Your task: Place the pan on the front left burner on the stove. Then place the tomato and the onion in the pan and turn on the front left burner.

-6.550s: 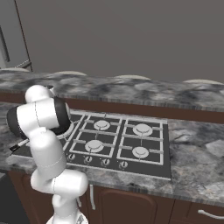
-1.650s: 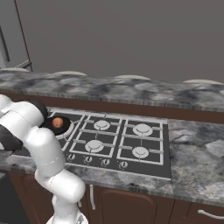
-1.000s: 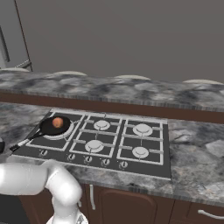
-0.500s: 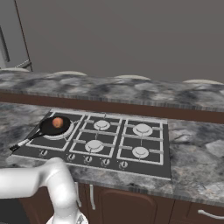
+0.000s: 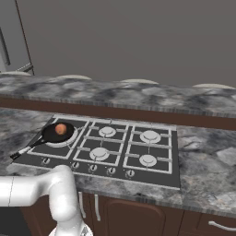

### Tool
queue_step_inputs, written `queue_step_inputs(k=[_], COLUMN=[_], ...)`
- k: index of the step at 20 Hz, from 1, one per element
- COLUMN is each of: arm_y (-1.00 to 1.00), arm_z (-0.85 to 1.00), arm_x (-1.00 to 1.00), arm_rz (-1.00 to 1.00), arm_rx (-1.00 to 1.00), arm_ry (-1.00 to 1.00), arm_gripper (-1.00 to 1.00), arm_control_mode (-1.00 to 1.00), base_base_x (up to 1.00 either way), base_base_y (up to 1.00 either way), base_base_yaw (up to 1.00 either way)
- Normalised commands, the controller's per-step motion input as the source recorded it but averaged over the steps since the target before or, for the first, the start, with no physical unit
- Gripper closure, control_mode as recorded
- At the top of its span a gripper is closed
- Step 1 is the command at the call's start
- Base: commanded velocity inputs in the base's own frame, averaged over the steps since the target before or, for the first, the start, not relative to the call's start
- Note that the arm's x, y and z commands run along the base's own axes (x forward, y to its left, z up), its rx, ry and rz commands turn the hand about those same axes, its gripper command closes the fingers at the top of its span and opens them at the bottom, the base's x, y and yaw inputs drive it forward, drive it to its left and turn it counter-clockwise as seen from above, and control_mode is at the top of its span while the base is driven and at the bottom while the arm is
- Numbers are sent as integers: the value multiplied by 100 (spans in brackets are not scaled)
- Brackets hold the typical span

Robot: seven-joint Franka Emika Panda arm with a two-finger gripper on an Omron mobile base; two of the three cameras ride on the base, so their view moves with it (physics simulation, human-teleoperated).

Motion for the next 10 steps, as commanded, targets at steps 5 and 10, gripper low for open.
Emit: queue_step_inputs(k=[5,10], arm_y=[3,5], arm_z=[-21,-6], arm_x=[0,1], arm_rz=[1,3], arm_rx=[0,2], arm_ry=[0,0], arm_gripper=[-100,-100], arm_control_mode=[-100,-100], base_base_x=[0,0], base_base_y=[0,0], base_base_yaw=[0,0])
